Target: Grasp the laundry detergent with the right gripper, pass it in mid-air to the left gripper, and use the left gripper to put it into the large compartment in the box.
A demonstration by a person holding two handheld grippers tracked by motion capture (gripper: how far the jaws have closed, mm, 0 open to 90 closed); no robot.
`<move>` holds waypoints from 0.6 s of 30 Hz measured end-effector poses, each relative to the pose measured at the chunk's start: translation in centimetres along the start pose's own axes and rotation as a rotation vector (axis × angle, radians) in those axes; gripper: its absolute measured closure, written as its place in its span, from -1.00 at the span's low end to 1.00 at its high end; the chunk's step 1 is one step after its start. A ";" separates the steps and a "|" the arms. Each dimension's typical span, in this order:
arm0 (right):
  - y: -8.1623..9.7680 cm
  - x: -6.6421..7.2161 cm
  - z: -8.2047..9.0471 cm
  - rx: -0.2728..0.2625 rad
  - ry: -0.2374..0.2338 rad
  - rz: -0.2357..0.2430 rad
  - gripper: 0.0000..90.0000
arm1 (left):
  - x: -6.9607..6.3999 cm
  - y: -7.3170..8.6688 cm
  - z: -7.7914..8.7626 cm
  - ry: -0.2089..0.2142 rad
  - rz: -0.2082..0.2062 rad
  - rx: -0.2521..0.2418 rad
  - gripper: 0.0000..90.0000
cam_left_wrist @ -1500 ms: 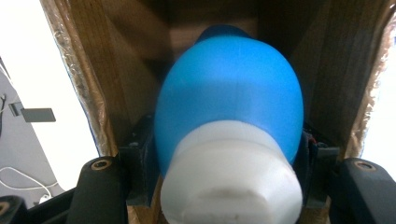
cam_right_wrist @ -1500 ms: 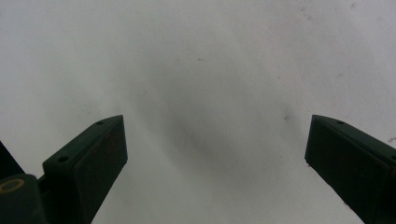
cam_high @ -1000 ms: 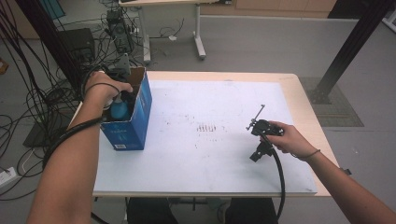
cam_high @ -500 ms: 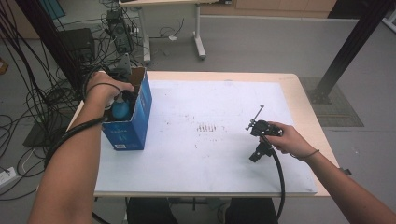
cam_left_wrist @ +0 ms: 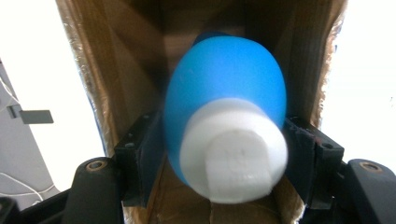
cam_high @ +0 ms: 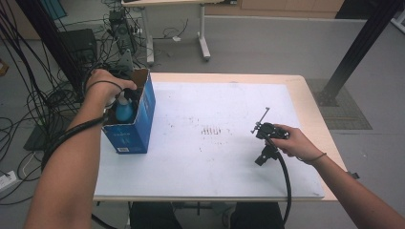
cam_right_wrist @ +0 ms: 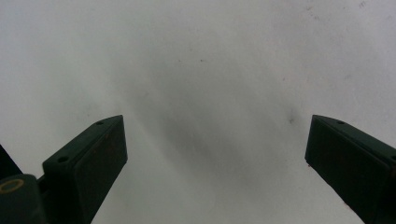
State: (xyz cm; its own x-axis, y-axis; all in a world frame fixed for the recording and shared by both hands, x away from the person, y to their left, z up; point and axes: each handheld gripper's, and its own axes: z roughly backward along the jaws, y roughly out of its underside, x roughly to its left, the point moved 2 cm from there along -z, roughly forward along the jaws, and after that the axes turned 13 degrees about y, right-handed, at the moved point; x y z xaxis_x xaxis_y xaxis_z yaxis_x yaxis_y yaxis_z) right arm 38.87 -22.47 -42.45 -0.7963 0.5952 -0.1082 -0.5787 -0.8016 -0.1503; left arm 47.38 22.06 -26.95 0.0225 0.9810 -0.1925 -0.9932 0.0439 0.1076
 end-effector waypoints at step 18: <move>-0.4 0.2 0.6 0.000 0.014 0.007 -0.88 | -1.1 1.3 4.0 0.010 -0.039 -0.059 -0.34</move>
State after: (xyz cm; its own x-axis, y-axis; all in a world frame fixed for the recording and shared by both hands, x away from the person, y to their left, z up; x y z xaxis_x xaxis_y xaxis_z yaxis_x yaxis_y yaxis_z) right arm 38.86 -22.03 -41.82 -0.7977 0.5902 -0.1235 -0.5731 -0.8058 -0.1494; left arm 46.51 21.80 -22.71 0.0602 0.9769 -0.2050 -0.9966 0.0703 0.0421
